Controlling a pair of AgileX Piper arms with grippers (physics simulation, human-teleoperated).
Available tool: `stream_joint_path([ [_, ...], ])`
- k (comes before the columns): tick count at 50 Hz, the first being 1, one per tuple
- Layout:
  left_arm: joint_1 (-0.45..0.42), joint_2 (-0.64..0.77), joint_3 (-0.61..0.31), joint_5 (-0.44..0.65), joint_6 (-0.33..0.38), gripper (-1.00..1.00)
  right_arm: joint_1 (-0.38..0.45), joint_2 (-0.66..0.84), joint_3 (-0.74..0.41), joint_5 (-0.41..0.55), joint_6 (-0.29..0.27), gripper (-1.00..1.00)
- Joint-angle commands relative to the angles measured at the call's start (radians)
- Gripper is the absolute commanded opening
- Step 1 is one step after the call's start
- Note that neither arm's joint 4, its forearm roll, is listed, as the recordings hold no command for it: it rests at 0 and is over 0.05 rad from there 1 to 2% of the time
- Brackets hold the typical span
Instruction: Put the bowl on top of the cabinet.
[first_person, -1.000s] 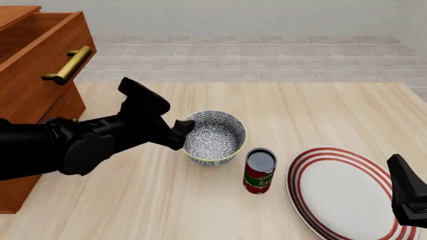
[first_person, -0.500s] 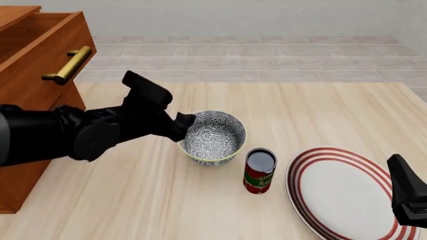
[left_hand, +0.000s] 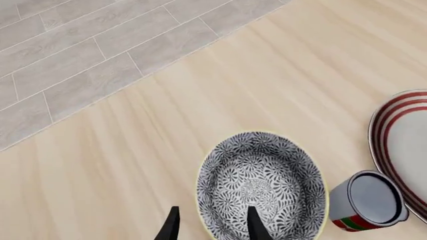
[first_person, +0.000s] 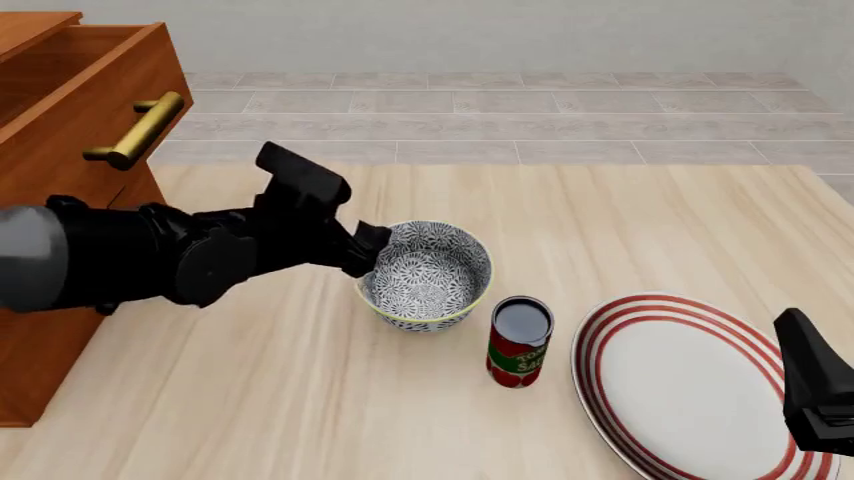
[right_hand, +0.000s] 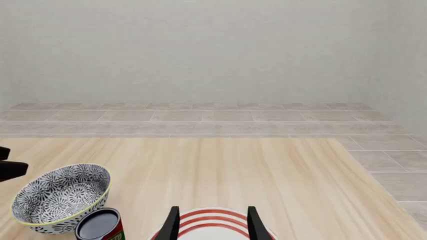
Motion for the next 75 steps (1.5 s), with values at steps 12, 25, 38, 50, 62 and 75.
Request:
stream_joint_path([
  [12,0.020,0.074,-0.028,-0.018,0.002,1.00,0.000,0.000,0.000,0.000,0.000,1.00],
  [25,0.029,0.107,-0.038,-0.030,0.010,1.00,0.000,0.000,0.000,0.000,0.000,1.00],
  [38,0.036,0.144,-0.050,-0.043,0.020,1.00,0.000,0.000,0.000,0.000,0.000,1.00],
  [50,0.042,0.175,-0.067,-0.050,0.022,1.00,0.000,0.000,0.000,0.000,0.000,1.00],
  [62,0.048,0.229,-0.082,-0.072,0.032,1.00,0.000,0.000,0.000,0.000,0.000,1.00],
  [75,0.050,0.262,-0.098,-0.083,0.034,1.00,0.000,0.000,0.000,0.000,0.000,1.00],
])
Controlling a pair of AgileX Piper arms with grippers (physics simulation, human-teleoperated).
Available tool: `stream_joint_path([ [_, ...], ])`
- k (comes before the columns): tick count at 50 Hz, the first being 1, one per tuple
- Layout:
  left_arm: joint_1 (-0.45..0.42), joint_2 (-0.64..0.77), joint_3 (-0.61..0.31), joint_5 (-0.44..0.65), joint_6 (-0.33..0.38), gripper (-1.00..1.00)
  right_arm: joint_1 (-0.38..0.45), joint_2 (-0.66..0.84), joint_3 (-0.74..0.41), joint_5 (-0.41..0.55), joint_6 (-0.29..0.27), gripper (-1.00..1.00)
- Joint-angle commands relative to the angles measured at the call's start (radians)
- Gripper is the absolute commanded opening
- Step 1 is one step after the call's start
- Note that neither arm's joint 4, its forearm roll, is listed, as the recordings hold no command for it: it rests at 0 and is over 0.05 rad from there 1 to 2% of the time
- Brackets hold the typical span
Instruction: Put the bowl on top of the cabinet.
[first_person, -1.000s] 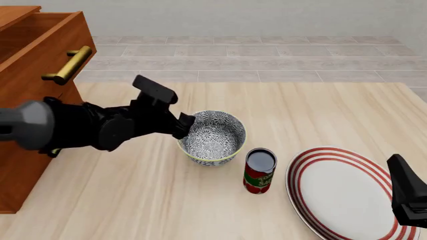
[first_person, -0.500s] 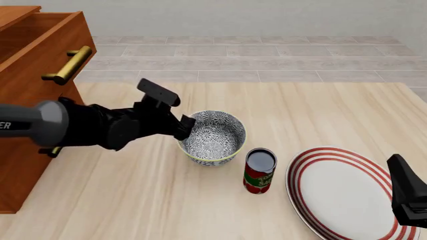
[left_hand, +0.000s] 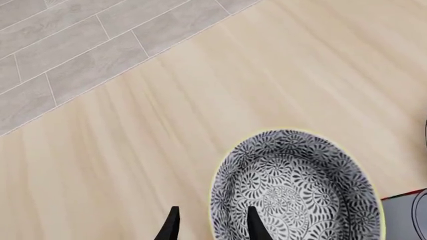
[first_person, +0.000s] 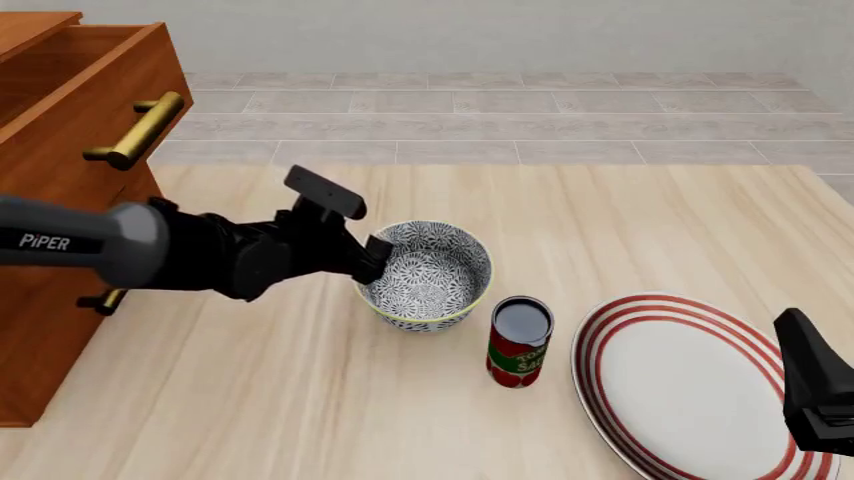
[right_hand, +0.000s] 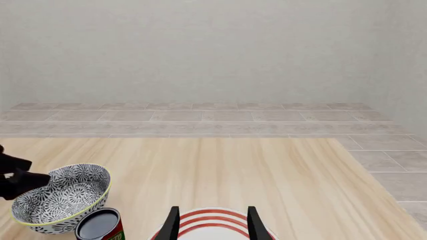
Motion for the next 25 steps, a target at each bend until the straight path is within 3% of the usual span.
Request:
stream_joint_path([
  [1,0.002,0.034,-0.012,-0.014,0.004,1.00,0.000,0.000,0.000,0.000,0.000,1.00],
  [25,0.000,0.100,-0.027,-0.038,0.014,1.00,0.000,0.000,0.000,0.000,0.000,1.00],
])
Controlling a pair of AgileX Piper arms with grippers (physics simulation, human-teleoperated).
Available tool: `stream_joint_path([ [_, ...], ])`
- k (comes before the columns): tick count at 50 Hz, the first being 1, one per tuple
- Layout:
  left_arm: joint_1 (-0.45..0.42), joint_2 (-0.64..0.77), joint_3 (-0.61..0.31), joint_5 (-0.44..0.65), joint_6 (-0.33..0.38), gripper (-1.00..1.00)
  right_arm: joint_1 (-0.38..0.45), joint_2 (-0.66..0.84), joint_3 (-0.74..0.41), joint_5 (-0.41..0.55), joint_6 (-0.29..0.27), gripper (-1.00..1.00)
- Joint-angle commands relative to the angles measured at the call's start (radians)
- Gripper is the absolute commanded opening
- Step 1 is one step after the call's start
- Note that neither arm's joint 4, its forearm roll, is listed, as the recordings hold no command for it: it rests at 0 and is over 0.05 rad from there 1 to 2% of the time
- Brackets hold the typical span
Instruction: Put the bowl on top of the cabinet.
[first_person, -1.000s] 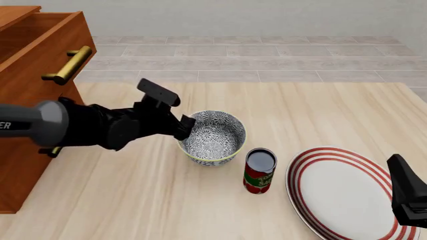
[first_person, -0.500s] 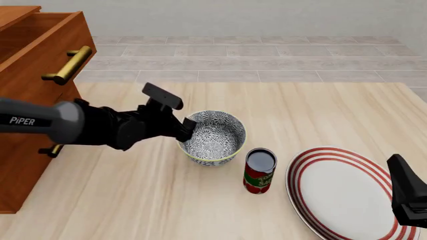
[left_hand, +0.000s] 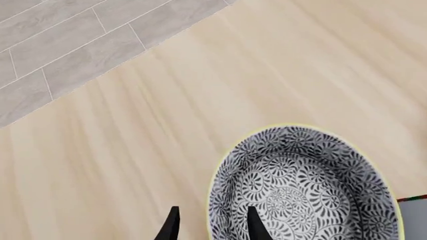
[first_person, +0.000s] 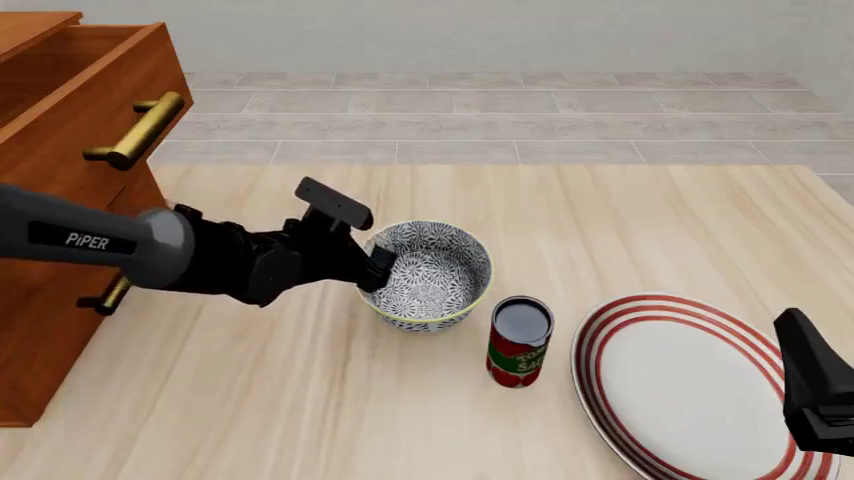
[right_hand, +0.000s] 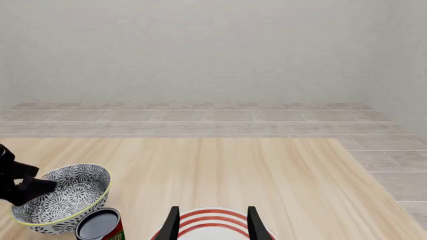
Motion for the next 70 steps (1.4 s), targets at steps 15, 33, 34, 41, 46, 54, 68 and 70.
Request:
stream_joint_path([
  [15,-0.005,0.061,-0.009,-0.036,0.011,1.00,0.000,0.000,0.000,0.000,0.000,1.00],
  [33,-0.011,0.008,0.037,-0.066,0.027,-1.00,0.000,0.000,0.000,0.000,0.000,1.00],
  [34,-0.009,0.003,0.039,-0.065,0.027,-1.00,0.000,0.000,0.000,0.000,0.000,1.00],
  [41,-0.009,-0.046,0.051,-0.051,0.013,-1.00,0.000,0.000,0.000,0.000,0.000,1.00],
  [46,-0.004,-0.075,0.066,-0.050,-0.001,-1.00,0.000,0.000,0.000,0.000,0.000,1.00],
  [54,0.006,-0.171,0.104,-0.036,-0.022,-1.00,0.000,0.000,0.000,0.000,0.000,1.00],
  [68,0.003,-0.367,0.171,0.005,-0.044,-1.00,0.000,0.000,0.000,0.000,0.000,1.00],
  [70,0.004,-0.405,0.182,0.014,-0.042,-1.00,0.000,0.000,0.000,0.000,0.000,1.00],
])
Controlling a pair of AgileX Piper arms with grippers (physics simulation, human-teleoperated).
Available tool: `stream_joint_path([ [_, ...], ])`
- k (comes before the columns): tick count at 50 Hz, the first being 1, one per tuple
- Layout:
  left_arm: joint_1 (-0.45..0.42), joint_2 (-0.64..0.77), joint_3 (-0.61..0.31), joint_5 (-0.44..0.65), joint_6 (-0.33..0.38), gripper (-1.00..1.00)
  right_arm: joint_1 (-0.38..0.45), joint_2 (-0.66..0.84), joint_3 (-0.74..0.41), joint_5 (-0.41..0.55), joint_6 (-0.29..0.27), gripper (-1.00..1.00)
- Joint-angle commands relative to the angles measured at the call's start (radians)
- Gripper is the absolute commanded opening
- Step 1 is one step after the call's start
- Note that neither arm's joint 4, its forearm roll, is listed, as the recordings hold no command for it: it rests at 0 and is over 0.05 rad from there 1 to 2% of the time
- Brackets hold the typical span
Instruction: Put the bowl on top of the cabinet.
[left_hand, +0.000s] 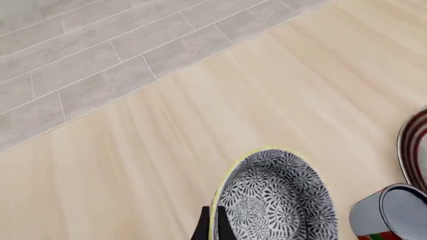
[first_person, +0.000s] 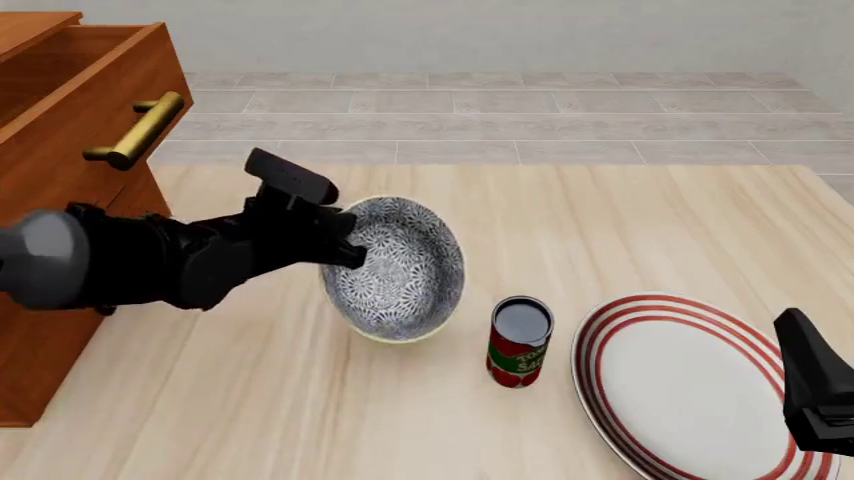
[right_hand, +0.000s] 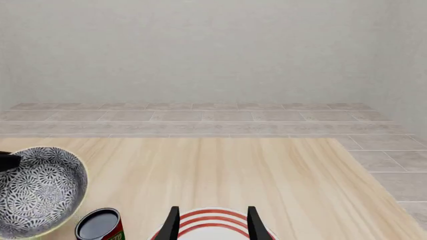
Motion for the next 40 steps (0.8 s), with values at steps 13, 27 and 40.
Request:
stream_joint_path([
  [13,-0.003,-0.292,0.078,0.074,-0.014,-1.00,0.000,0.000,0.000,0.000,0.000,1.00],
  [27,0.001,-0.534,0.092,0.190,-0.045,-1.00,0.000,0.000,0.000,0.000,0.000,1.00],
  [40,0.051,-0.685,0.053,0.295,-0.122,-1.00,0.000,0.000,0.000,0.000,0.000,1.00],
])
